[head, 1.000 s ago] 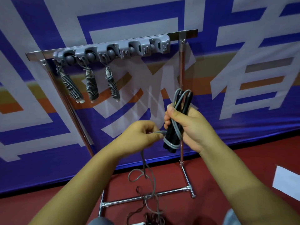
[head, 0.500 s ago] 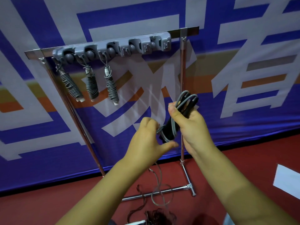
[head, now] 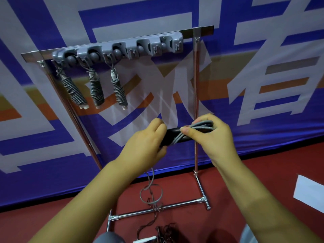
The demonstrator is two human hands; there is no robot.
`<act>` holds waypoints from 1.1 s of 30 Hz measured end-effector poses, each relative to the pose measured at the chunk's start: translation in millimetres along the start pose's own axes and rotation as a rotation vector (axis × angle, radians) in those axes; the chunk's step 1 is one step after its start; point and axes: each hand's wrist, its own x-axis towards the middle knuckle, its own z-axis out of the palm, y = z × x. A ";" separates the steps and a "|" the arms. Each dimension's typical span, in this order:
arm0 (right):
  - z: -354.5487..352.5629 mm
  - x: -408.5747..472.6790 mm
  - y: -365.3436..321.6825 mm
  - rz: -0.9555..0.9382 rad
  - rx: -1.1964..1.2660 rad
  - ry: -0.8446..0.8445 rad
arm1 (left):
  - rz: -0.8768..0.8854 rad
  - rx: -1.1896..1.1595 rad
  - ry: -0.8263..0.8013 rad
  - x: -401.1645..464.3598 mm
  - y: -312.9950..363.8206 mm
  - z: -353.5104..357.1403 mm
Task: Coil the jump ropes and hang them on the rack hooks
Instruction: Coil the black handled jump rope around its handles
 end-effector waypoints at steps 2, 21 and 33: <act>-6.9 2.0 3.6 0.021 -0.152 -0.116 | 0.051 0.012 -0.061 -2.2 -6.3 -3.4; -8.5 -20.7 -12.7 0.159 0.040 -0.514 | -0.267 -0.299 0.404 -12.1 18.3 -15.4; -12.7 -23.0 -14.1 0.105 0.202 -0.359 | -0.855 -1.695 -0.098 -6.9 25.9 -32.2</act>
